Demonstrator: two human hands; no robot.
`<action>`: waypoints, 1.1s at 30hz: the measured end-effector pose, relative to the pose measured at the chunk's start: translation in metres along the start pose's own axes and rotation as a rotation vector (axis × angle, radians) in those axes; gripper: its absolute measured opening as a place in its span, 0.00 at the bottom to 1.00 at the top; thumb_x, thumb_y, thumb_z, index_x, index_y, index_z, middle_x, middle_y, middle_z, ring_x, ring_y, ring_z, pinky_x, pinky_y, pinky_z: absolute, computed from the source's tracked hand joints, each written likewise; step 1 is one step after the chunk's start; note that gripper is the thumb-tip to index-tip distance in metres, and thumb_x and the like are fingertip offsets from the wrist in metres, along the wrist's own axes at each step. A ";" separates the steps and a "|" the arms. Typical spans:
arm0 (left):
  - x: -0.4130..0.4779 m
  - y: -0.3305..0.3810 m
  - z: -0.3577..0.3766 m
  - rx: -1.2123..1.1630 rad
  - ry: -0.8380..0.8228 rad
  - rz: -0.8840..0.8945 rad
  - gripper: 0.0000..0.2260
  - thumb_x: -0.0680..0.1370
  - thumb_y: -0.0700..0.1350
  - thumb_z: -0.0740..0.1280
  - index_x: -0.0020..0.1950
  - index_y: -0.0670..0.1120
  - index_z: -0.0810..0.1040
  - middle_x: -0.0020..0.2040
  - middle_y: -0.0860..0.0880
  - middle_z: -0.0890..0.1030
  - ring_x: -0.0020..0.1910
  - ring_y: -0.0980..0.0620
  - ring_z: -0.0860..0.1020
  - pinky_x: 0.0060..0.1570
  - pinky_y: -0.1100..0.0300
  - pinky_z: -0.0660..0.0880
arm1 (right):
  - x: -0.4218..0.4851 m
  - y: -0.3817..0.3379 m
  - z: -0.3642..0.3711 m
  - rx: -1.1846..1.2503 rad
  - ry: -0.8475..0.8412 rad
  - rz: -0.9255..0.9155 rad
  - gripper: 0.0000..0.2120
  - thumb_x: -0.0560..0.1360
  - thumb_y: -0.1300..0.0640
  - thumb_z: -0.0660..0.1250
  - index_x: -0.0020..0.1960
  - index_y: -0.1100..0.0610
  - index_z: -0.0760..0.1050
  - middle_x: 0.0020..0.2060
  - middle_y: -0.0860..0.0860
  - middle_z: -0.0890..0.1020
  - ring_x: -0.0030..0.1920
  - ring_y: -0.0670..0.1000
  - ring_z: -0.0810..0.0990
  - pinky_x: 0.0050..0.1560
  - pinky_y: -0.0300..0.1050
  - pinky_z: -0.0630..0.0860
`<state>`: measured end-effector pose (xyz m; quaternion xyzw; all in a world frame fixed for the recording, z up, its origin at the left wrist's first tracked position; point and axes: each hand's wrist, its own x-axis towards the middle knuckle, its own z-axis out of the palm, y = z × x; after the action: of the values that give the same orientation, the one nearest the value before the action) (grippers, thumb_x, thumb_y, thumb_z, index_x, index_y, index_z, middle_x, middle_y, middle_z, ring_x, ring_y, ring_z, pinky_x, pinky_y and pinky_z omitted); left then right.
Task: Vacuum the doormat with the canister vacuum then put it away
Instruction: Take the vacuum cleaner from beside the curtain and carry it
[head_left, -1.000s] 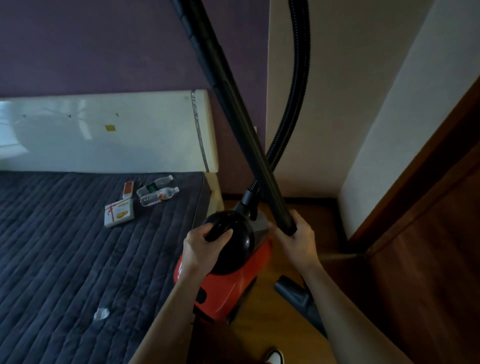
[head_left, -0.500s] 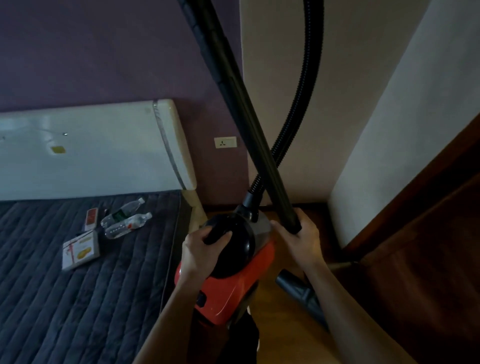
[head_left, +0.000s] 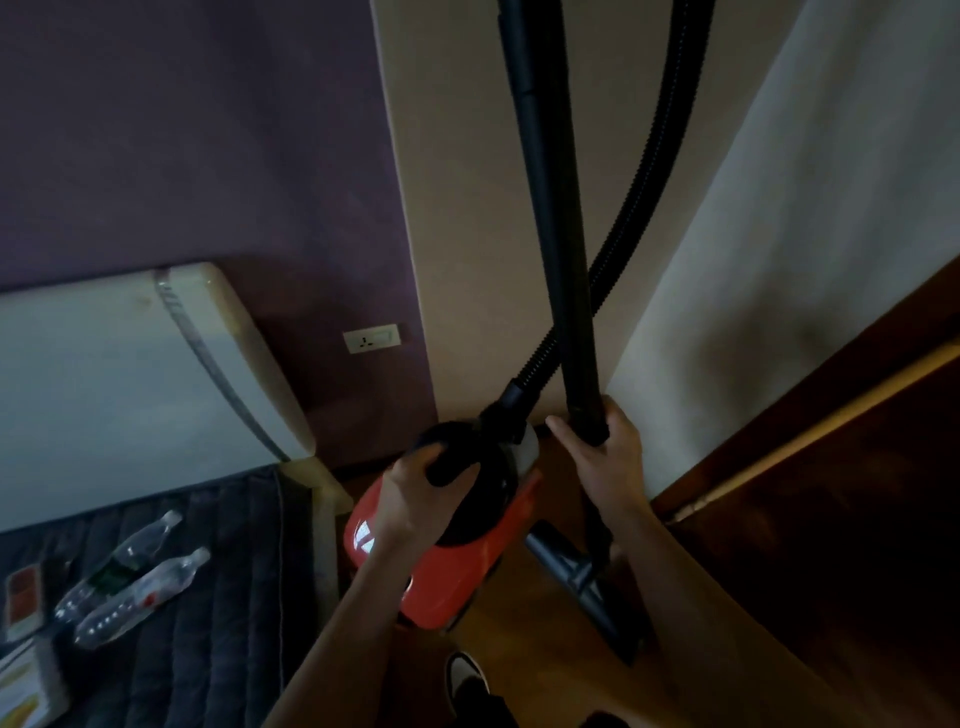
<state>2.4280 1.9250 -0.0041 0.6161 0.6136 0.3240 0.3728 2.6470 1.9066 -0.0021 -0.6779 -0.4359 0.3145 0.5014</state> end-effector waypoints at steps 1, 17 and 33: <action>0.009 0.001 0.002 0.001 -0.007 0.009 0.09 0.73 0.47 0.76 0.49 0.45 0.84 0.38 0.55 0.83 0.35 0.69 0.78 0.38 0.64 0.79 | 0.007 -0.002 0.001 0.003 0.013 -0.014 0.10 0.75 0.51 0.75 0.44 0.50 0.74 0.34 0.46 0.74 0.32 0.42 0.74 0.33 0.33 0.70; 0.100 -0.019 0.062 0.082 -0.101 0.098 0.14 0.72 0.49 0.76 0.55 0.48 0.80 0.45 0.56 0.80 0.46 0.57 0.80 0.46 0.60 0.78 | 0.086 0.062 0.001 0.062 0.101 -0.035 0.13 0.75 0.55 0.75 0.40 0.48 0.70 0.32 0.44 0.72 0.32 0.40 0.73 0.33 0.32 0.69; 0.219 -0.264 0.291 0.135 -0.243 0.156 0.16 0.72 0.50 0.77 0.56 0.45 0.82 0.49 0.50 0.84 0.50 0.52 0.83 0.51 0.59 0.77 | 0.208 0.381 0.059 0.080 0.166 -0.081 0.11 0.76 0.52 0.74 0.44 0.55 0.73 0.35 0.44 0.75 0.37 0.42 0.77 0.40 0.37 0.71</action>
<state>2.5499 2.1177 -0.3919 0.7201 0.5347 0.2333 0.3756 2.7884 2.0742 -0.3816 -0.6630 -0.4071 0.2541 0.5746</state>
